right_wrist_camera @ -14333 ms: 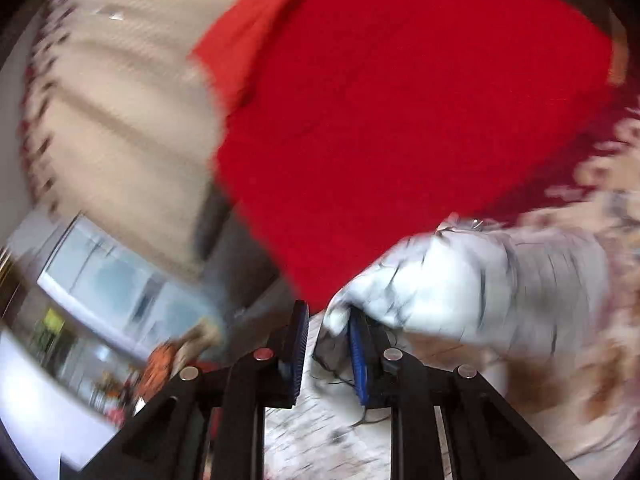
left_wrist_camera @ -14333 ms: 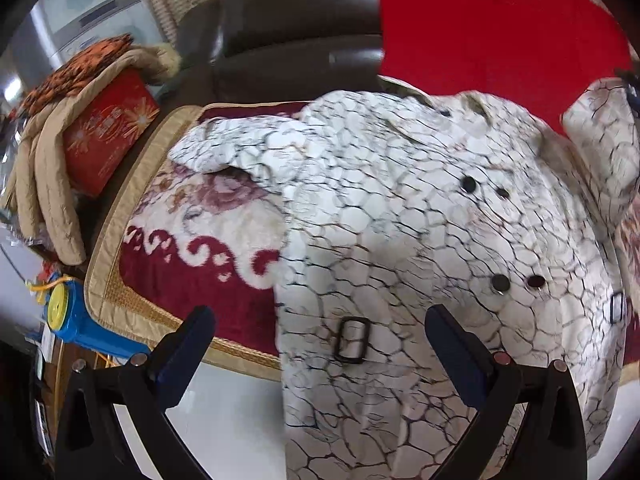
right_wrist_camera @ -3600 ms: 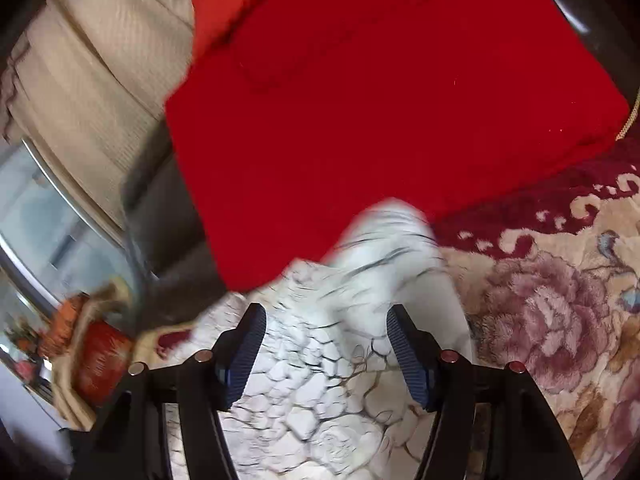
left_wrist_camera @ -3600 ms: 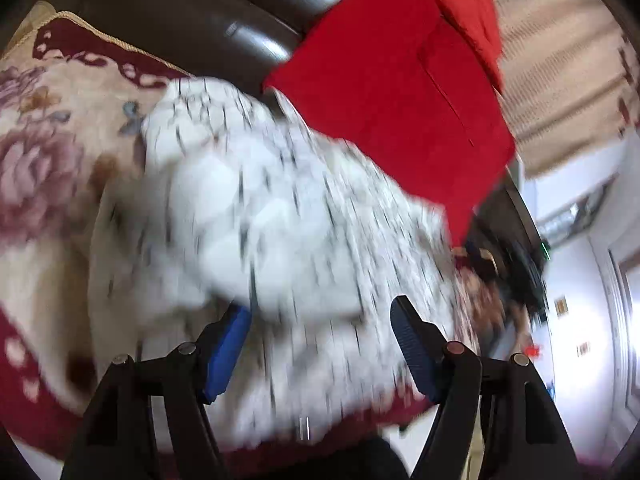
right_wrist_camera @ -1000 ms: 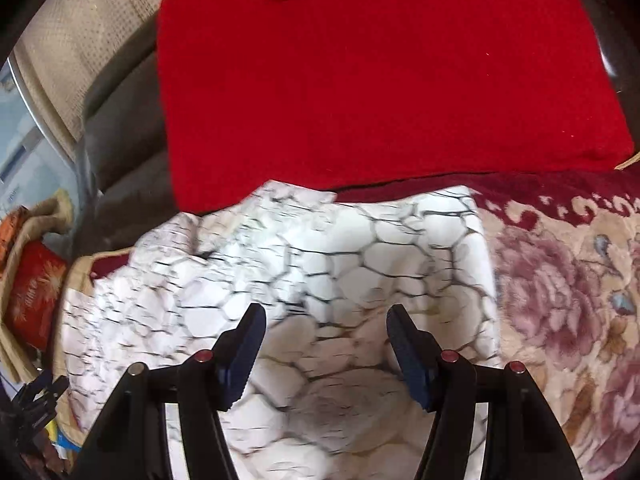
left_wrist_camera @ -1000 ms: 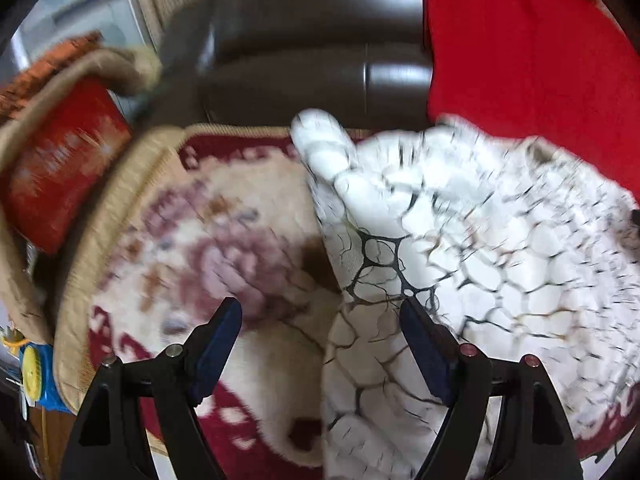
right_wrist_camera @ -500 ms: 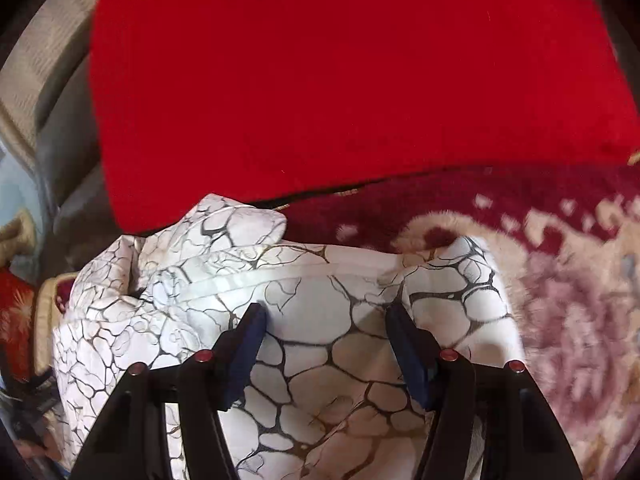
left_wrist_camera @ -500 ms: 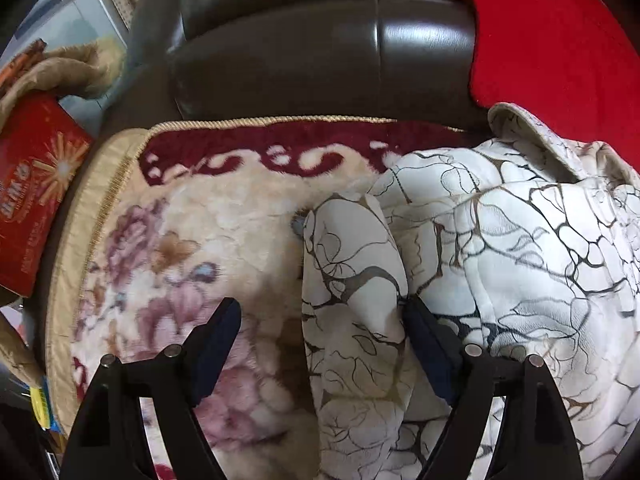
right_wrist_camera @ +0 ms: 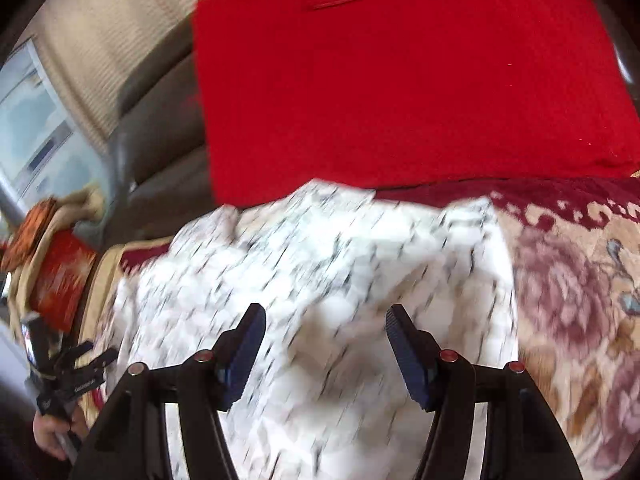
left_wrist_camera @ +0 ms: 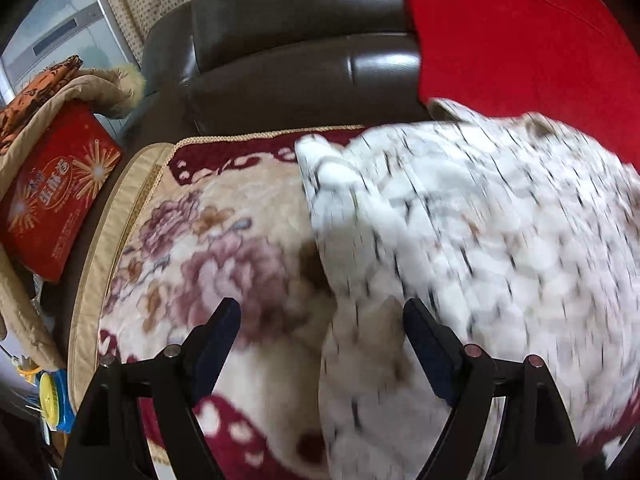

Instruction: Fold large clothes

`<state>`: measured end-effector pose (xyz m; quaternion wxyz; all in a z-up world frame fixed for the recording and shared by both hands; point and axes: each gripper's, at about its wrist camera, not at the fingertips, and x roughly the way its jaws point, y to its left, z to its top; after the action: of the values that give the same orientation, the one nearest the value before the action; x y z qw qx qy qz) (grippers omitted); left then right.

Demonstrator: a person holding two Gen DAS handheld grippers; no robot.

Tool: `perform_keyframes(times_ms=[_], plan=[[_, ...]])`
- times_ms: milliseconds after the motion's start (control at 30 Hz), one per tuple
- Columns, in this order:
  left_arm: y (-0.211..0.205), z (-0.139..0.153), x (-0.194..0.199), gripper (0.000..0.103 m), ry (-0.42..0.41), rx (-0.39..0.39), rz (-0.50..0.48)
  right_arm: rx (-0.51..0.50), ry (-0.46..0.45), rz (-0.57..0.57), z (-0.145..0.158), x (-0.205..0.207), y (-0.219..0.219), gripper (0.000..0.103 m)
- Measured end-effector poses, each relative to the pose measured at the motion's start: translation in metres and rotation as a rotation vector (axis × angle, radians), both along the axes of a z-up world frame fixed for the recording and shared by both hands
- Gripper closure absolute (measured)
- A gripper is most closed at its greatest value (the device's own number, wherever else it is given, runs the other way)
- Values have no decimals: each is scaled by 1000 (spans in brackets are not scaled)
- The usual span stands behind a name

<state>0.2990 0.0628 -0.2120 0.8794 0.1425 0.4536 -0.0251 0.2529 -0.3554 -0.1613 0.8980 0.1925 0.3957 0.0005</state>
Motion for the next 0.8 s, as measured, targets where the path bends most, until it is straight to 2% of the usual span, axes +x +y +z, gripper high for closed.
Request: perform_keyframes(times_ms=[133, 200, 267, 333, 400, 533, 567, 633, 700, 800], plan=[[6, -12, -15, 18, -8, 36, 14, -24, 28, 25, -13, -30, 15, 37], [11, -31, -6, 13, 43, 49, 32, -46, 95, 23, -35, -37, 13, 39], [14, -40, -1, 13, 93, 37, 49, -52, 83, 21, -44, -40, 11, 44], [15, -32, -5, 13, 73, 36, 54, -72, 88, 20, -39, -42, 13, 45], [16, -24, -11, 13, 48, 45, 51, -35, 88, 9, -28, -48, 12, 45], [29, -8, -31, 13, 11, -29, 66, -19, 41, 1, -14, -63, 11, 44], [32, -11, -34, 13, 12, -20, 75, -28, 48, 2, -16, -64, 11, 44], [34, -27, -32, 13, 50, 8, 94, -35, 98, 7, -33, -61, 8, 44], [37, -48, -26, 13, 135, -5, 106, -28, 96, 8, -41, -60, 7, 44], [44, -40, -31, 13, 116, -54, 124, -61, 114, 5, -35, -56, 12, 43]])
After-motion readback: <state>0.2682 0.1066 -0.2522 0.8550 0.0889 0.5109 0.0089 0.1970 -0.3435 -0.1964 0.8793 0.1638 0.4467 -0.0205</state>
